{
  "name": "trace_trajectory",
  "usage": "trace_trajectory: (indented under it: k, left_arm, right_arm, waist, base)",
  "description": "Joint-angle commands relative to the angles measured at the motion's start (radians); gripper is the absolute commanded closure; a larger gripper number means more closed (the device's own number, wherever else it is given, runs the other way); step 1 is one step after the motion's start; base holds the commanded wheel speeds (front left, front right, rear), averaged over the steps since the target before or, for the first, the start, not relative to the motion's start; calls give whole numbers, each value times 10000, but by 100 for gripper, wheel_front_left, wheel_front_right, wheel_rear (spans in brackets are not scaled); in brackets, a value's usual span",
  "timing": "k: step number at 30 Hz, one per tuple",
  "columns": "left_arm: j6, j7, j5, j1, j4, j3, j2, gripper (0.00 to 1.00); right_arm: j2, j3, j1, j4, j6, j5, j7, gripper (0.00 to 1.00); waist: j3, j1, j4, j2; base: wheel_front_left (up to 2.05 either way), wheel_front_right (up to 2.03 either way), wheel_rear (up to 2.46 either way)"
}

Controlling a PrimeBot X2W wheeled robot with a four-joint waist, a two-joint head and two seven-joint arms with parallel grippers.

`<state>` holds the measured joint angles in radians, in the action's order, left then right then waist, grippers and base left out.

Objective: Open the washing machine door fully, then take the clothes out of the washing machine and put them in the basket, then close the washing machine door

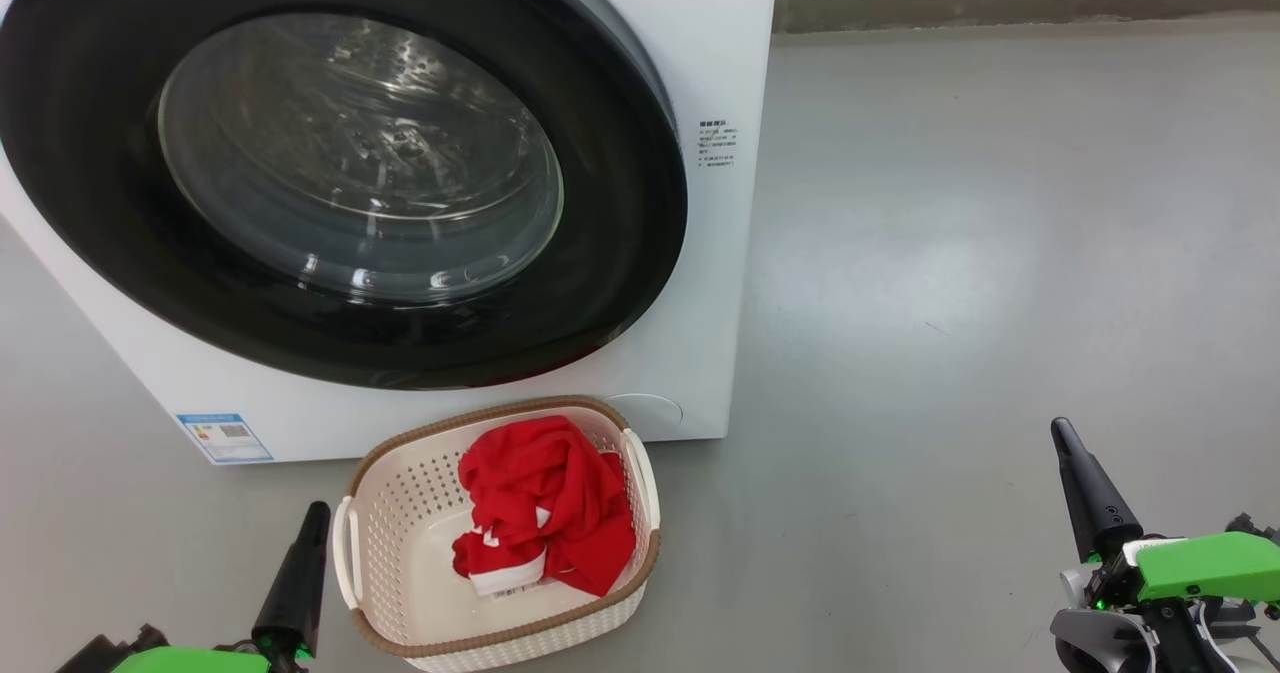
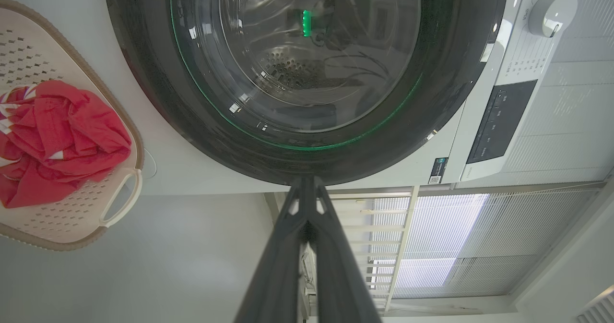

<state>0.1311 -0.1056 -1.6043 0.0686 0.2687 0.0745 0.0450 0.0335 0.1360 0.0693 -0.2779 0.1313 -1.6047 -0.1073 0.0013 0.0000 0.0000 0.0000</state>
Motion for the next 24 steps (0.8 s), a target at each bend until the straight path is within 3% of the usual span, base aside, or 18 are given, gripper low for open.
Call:
trace_trajectory:
  k: [1, 24]
  left_arm:
    - [-4, -63, -56, 440, -197, 378, 74, 100]
    - [-4, -68, -50, 441, -197, 385, 69, 100]
  right_arm:
    - [168, -206, 435, 292, -6, -26, -70, 100]
    - [168, -207, 435, 292, -6, -27, -69, 100]
  waist:
    - [0, 0, 0, 0]
    - [0, 0, 0, 0]
  base:
    - [0, 0, 0]
    - [0, 0, 0]
